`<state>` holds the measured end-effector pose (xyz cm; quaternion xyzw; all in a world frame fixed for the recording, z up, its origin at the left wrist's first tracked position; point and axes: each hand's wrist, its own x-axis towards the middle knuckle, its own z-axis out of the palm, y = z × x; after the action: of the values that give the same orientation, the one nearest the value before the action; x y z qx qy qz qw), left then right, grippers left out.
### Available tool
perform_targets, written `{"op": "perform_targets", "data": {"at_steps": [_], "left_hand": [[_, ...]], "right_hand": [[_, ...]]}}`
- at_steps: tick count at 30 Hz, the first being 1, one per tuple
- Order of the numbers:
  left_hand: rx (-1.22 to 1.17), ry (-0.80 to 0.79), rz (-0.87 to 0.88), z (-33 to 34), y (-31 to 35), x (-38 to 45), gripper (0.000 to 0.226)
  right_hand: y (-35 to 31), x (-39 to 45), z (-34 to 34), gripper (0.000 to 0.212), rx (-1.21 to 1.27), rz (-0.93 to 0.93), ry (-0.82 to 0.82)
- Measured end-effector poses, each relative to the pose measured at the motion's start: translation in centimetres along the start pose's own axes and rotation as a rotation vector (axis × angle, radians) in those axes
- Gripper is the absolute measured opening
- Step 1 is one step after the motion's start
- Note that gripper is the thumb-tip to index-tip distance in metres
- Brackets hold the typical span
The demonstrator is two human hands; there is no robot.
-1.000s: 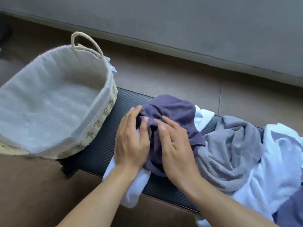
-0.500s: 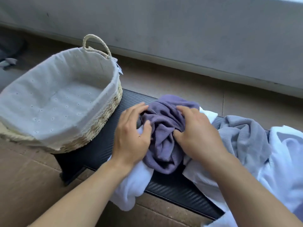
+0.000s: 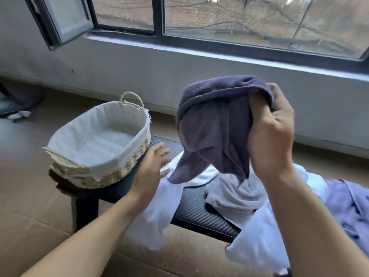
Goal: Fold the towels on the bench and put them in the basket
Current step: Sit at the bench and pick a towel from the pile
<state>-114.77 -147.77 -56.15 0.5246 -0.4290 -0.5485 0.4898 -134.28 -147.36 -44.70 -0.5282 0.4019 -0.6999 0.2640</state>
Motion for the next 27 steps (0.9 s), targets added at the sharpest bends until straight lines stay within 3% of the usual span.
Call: {"op": "perform_targets", "data": {"at_steps": [2, 5, 7, 8, 10, 13, 16, 20, 22, 25, 27], "left_hand": [[-0.089, -0.075, 0.142, -0.4, 1.9, -1.9, 0.030], [-0.084, -0.349, 0.264, -0.4, 4.7, -3.8, 0.019], [-0.040, -0.376, 0.241, -0.5, 5.4, -4.3, 0.025], [-0.018, -0.344, 0.239, -0.8, 5.4, -4.5, 0.024], [0.077, -0.126, 0.287, -1.9, 4.3, -4.5, 0.018], [0.309, 0.138, 0.224, -3.8, 1.9, -3.6, 0.015], [0.299, 0.135, 0.127, -5.1, 1.7, -1.9, 0.029], [0.394, 0.138, 0.120, -5.3, 3.1, -0.8, 0.055], [0.354, 0.118, 0.110, -5.6, 3.1, -0.6, 0.058], [0.258, -0.073, 0.107, -5.6, 3.4, -0.5, 0.073], [0.169, -0.210, 0.139, -5.0, 3.8, -0.7, 0.055]], "right_hand": [[-1.9, -0.7, -0.5, 0.024, 0.111, 0.085, -0.098], [-1.2, -2.7, -0.5, 0.019, -0.184, 0.164, -0.251], [-0.2, -3.7, -0.4, 0.022, -0.325, 0.193, -0.285], [0.1, -3.8, -0.5, 0.029, -0.414, 0.198, -0.298], [0.5, -2.9, -0.8, 0.042, -0.648, 0.220, -0.354], [0.9, -0.5, -0.9, 0.039, -0.930, 0.227, -0.403], [1.2, 2.4, -1.2, 0.032, -1.038, 0.252, -0.305], [4.1, 1.8, -3.7, 0.015, -1.083, 0.388, -0.205], [5.9, -0.1, -3.9, 0.014, -1.022, 0.408, -0.357], [6.5, -1.8, -0.9, 0.066, -0.884, 0.367, -0.701], [6.3, -2.5, 1.9, 0.075, -0.781, 0.357, -0.855]]}}
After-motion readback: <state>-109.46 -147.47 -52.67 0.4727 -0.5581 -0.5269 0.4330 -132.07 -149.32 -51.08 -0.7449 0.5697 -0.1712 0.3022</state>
